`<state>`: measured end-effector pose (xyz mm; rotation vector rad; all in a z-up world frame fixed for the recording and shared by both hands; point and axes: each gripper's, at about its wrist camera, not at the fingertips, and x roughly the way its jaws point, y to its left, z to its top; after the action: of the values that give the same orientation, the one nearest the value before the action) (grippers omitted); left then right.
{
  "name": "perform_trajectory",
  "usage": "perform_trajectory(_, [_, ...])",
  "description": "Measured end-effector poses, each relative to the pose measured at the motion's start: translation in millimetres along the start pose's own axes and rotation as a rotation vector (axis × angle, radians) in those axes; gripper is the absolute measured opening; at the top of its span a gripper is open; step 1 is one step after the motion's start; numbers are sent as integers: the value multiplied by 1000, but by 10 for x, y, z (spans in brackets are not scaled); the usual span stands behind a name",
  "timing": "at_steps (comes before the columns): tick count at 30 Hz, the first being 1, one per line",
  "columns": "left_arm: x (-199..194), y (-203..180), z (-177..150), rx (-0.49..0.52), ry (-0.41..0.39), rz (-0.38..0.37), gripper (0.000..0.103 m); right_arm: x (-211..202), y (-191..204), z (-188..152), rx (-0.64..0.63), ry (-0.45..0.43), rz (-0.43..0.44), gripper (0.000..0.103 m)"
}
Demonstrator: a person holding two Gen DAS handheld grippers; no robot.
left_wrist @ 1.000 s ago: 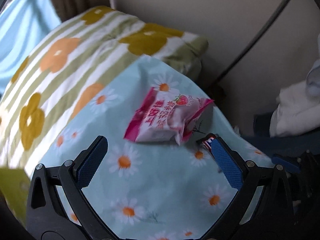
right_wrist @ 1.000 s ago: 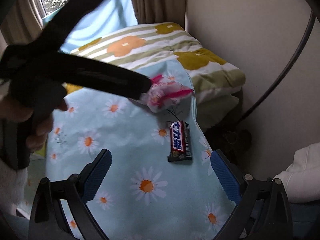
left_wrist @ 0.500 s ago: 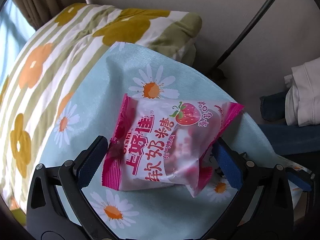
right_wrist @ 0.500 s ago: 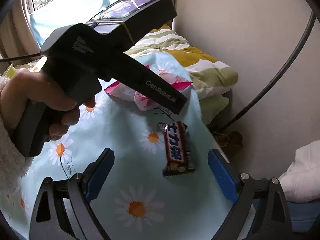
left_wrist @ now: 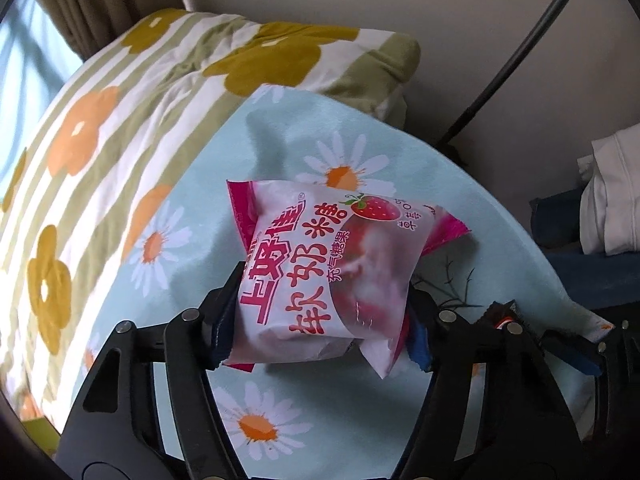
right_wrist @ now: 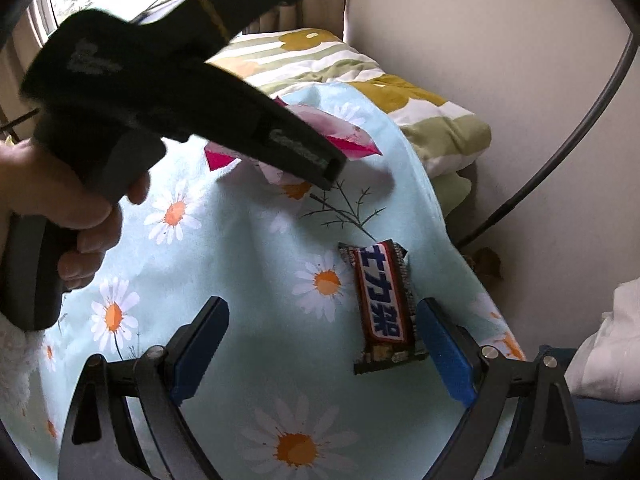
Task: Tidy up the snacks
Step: 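Grasp the pink strawberry candy bag with the left tool while the right tool grasps the chocolate bar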
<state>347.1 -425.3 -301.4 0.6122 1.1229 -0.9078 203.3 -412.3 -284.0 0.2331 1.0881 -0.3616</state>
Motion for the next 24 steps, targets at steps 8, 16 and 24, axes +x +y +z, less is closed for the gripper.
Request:
perform_trajectory(8, [-56, 206, -165, -69, 20, 25, 63, -99, 5, -60, 7, -26, 61, 93])
perform_trajectory(16, [-107, 307, -274, -111, 26, 41, 63, 45, 40, 1, 24, 6, 38, 69])
perform_trajectory(24, [-164, 421, -434, -162, 35, 49, 63, 129, 84, 55, -5, 19, 24, 38])
